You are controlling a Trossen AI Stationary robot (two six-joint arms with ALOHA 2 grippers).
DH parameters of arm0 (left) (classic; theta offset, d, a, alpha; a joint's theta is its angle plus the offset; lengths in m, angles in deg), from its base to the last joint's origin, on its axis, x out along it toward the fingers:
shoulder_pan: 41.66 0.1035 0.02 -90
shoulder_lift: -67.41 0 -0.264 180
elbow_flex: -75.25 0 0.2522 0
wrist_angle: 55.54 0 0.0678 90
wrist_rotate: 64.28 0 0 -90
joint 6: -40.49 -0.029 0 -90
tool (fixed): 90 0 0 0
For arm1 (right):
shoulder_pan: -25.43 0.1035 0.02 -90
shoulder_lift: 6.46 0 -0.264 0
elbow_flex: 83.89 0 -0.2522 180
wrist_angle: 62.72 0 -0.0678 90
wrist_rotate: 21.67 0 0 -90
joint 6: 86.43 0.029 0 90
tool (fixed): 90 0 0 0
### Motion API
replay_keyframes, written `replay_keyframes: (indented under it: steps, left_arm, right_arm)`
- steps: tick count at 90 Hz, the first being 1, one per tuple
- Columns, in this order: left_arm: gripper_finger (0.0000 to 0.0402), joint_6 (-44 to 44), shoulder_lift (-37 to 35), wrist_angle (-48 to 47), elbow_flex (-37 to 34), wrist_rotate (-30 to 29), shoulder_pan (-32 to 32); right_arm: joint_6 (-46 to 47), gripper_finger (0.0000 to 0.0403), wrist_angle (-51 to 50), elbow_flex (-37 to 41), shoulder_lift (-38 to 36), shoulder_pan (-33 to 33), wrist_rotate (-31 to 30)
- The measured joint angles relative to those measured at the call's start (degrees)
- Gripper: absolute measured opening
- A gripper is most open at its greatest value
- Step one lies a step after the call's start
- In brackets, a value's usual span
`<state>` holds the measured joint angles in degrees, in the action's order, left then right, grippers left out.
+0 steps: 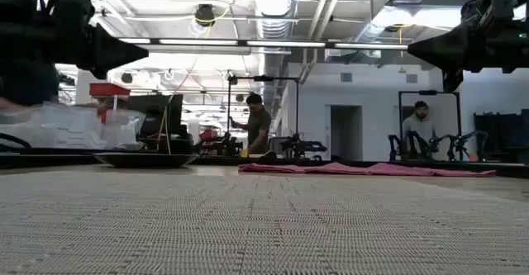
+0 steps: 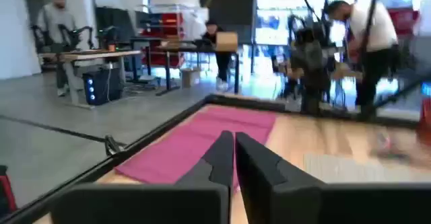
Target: Set table place
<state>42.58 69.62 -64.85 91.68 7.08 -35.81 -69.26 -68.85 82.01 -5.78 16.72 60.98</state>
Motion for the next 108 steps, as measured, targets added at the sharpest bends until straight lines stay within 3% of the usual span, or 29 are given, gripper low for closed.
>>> replay_keyframes:
  steps: [23, 49, 65, 75, 93, 108]
  left_arm:
    - [0.0, 1.6, 2.8, -9.8, 3.4, -0.9, 0.0]
    - [0.0, 2.3, 2.5, -11.9, 3.5, -0.9, 0.0]
    - [0.0, 9.9, 4.7, -11.6, 7.3, -0.9, 0.0]
    - [0.0, 10.4, 12.5, -16.1, 16.5, -0.9, 0.1]
    - [0.0, 9.2, 36.6, -21.9, 36.4, -2.1, 4.7]
    - [0.0, -5.2, 56.3, -23.1, 49.1, -2.3, 11.0]
  right_arm:
    - [-0.5, 0.0, 1.1, 0.0, 0.0, 0.0, 0.1]
    - [-0.7, 0.0, 0.3, 0.0, 0.0, 0.0, 0.1]
    - [0.4, 0.0, 3.3, -0.1, 0.0, 0.0, 0.1]
    - [4.5, 0.0, 2.9, -2.3, 0.2, -0.2, -0.5]
    - [4.0, 0.0, -2.3, -8.3, 0.2, -1.6, -1.8]
    - [4.0, 0.0, -23.5, -19.4, 6.4, -4.5, -14.5]
